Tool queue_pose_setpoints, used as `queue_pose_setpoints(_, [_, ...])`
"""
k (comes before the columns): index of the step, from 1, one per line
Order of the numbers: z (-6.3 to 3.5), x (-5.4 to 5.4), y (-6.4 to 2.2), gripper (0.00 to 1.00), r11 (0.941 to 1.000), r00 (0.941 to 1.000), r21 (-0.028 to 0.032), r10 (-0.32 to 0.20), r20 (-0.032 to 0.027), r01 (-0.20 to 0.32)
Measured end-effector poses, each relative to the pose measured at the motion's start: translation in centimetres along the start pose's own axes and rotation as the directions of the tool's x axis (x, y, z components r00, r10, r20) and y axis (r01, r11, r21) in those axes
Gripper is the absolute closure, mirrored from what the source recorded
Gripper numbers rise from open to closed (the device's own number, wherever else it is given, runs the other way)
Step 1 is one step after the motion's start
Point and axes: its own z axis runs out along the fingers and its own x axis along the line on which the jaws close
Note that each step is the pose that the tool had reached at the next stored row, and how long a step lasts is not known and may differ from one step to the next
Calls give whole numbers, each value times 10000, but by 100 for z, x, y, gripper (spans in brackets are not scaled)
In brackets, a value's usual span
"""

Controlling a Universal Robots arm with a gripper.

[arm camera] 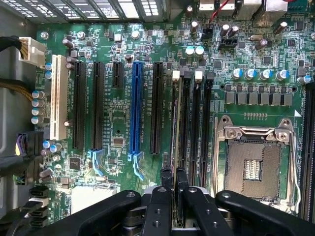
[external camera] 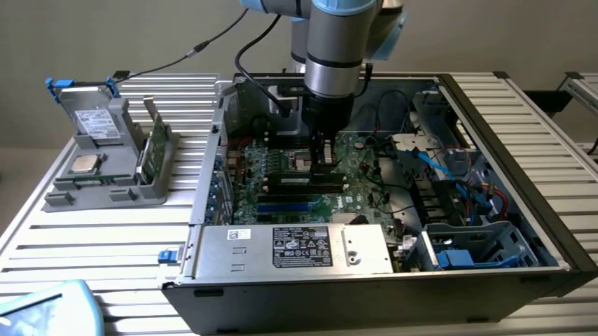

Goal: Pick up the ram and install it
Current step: 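Insert the ram into the slot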

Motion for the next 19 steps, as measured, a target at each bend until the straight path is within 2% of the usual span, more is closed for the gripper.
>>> queue_pose_setpoints(19, [60, -16, -3, 86, 10000, 10000, 1, 10, 2, -10])
